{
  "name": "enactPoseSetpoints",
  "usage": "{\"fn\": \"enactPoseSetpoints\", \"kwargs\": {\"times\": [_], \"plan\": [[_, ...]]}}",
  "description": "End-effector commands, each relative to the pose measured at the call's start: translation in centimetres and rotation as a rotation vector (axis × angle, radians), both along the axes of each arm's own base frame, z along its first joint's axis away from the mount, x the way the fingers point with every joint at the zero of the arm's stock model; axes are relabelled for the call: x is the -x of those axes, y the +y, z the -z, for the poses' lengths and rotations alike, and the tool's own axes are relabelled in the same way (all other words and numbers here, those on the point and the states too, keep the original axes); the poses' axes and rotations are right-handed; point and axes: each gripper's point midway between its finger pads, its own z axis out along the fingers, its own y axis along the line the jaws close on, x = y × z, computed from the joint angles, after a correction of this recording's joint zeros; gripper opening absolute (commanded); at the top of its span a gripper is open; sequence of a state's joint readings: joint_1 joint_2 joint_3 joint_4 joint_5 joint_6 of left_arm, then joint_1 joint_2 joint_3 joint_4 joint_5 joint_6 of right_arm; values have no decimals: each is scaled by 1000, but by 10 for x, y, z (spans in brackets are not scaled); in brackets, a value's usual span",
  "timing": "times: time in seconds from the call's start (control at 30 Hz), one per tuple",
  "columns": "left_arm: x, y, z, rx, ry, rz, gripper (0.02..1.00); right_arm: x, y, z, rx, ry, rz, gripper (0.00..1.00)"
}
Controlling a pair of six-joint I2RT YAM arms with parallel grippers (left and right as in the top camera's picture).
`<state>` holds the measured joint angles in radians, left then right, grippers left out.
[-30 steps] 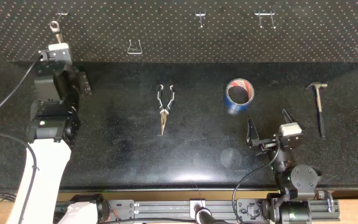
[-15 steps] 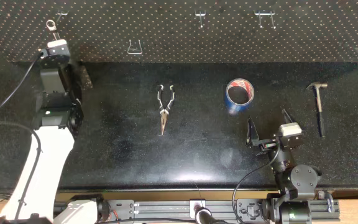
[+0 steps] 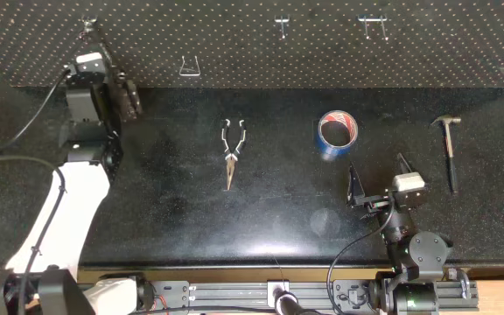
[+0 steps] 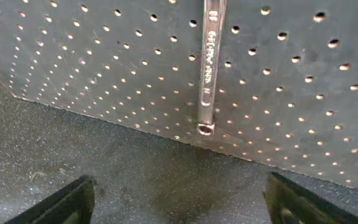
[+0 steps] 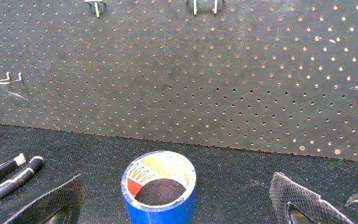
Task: Place Tools Onto Pegboard
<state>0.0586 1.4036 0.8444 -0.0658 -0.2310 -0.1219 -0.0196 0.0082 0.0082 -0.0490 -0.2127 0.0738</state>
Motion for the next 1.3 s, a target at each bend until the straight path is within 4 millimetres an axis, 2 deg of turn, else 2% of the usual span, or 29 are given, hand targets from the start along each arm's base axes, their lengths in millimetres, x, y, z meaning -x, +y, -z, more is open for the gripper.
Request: {"fn": "enactPoseSetpoints", "kwargs": {"times": [0.03,0.07,0.1,0.13,0.17,0.2,0.23,0.27,0.3,0.33,0.37,0.43,0.47,0.53,0.6,0.67,0.73,0.8,0.87,0.9,1.07,1.3], "plan": [[2,-17,-13,67,-11,84,985,0,0,1,-5,0,-4,976],[16,-26,-16,98,17,122,993,0,0,1,-5,0,-4,976],[47,-40,-19,207,73,129,993,0,0,1,-5,0,-4,976],[93,-43,-30,366,86,-5,993,0,0,1,-5,0,-4,976],[116,-47,-34,464,73,-71,993,0,0,1,-5,0,-4,976],[145,-60,-34,534,103,-57,993,0,0,1,-5,0,-4,976],[177,-81,-15,618,256,-19,993,0,0,1,-5,0,-4,976],[197,-90,10,664,432,-40,993,0,0,1,-5,0,-4,976],[208,-101,29,680,581,-36,993,0,0,1,-5,0,-4,976],[208,-123,38,660,690,40,993,0,0,1,-5,0,-4,976],[205,-137,39,625,726,97,996,0,0,1,-5,0,-4,976],[173,-195,31,427,817,278,993,0,0,1,-5,0,-4,976],[151,-212,23,402,882,278,993,0,0,1,-5,0,-4,976],[114,-221,14,341,938,233,993,0,0,1,-5,0,-4,976],[94,-234,28,299,1004,218,993,0,0,1,-5,0,-4,976],[95,-239,61,263,1094,198,993,0,0,1,-5,0,-4,976],[94,-241,78,236,1126,211,993,0,0,1,-5,0,-4,976],[78,-246,93,236,1083,215,993,0,0,1,-5,0,-4,976],[76,-243,103,215,1097,201,993,0,0,1,-5,0,-4,976],[68,-241,110,190,1074,203,993,0,0,1,-5,0,-4,974],[59,-244,128,170,1063,221,991,0,0,1,-5,0,-4,976],[50,-248,132,182,1030,231,993,0,0,1,-5,0,-4,976]]}}
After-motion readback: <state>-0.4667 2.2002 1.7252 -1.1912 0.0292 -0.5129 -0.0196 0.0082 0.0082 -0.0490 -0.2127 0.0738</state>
